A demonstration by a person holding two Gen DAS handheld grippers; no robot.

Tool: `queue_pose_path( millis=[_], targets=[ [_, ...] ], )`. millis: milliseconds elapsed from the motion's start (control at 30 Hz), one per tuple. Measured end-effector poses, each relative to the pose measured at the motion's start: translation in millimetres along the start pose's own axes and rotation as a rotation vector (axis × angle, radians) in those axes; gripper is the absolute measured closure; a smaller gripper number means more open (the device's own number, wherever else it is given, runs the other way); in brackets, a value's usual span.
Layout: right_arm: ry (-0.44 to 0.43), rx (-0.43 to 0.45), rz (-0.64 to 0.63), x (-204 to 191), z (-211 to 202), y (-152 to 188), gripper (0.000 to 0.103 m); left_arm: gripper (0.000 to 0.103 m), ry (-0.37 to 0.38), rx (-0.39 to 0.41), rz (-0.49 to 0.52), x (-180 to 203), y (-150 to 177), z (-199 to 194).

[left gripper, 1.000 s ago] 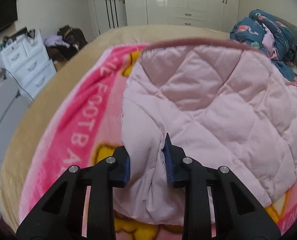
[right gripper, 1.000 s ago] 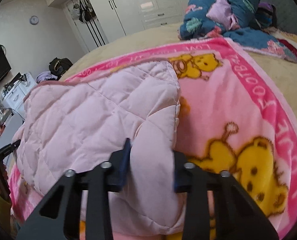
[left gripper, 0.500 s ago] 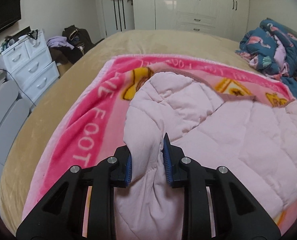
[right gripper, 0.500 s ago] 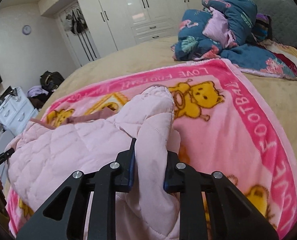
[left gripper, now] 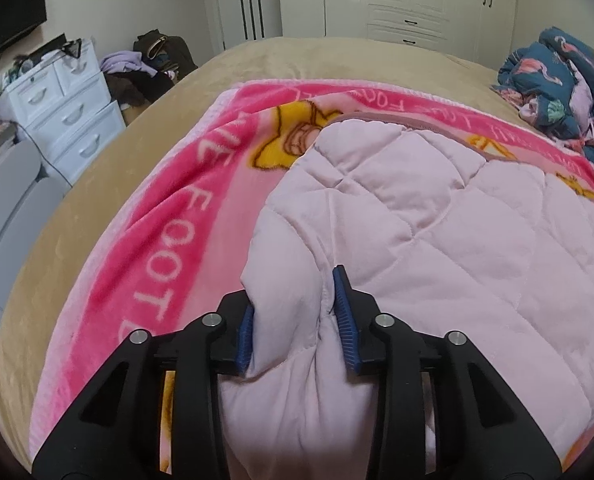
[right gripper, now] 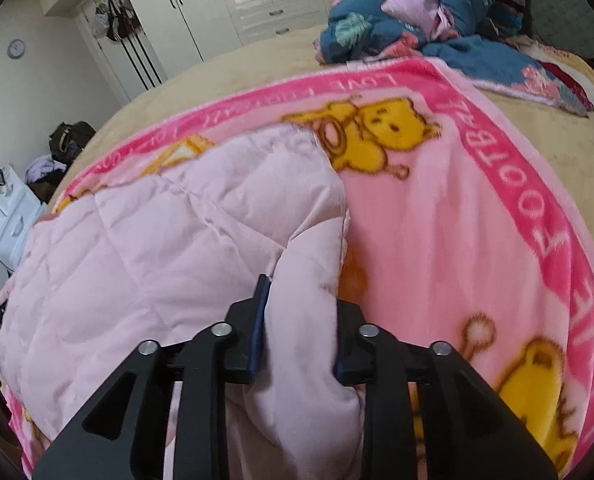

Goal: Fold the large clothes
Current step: 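Open both tools and pull them back from the folded jacket, then move both tools to the folded jacket's edge and close on it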

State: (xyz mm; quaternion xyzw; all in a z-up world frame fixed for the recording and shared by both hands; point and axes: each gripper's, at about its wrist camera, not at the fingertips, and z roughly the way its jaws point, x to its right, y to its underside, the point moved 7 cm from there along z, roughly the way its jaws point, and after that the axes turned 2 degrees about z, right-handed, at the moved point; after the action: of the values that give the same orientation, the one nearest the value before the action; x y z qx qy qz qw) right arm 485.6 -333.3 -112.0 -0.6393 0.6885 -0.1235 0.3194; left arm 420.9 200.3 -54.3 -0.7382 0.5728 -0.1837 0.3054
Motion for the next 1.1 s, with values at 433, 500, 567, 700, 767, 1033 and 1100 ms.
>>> queue_pose_path(
  millis=[433, 500, 567, 700, 767, 1033, 1100],
  targets=[
    [-0.005, 0.121, 0.003, -5, -77, 12, 0.007, 0.019, 0.022, 0.034, -0.038, -10, 8, -41],
    [-0.021, 0.140, -0.002, -10, -91, 14, 0.006, 0.010, 0.036, 0.040, -0.042, -9, 10, -48],
    [-0.034, 0.156, -0.002, -13, -103, 18, 0.004, 0.009, 0.054, 0.038, -0.049, -8, 14, -55],
    [-0.048, 0.177, -0.014, -19, -126, 30, 0.004, 0.009, 0.061, 0.035, -0.050, -9, 23, -68],
    [-0.049, 0.189, -0.019, -22, -135, 35, 0.004, 0.009, 0.066, 0.039, -0.049, -9, 28, -75],
    [0.007, 0.241, -0.059, -23, -168, 68, 0.004, 0.009, 0.079, 0.050, -0.037, -11, 53, -104],
    [0.001, 0.238, -0.053, -22, -171, 75, 0.004, 0.009, 0.083, 0.055, -0.036, -12, 59, -111]
  ],
)
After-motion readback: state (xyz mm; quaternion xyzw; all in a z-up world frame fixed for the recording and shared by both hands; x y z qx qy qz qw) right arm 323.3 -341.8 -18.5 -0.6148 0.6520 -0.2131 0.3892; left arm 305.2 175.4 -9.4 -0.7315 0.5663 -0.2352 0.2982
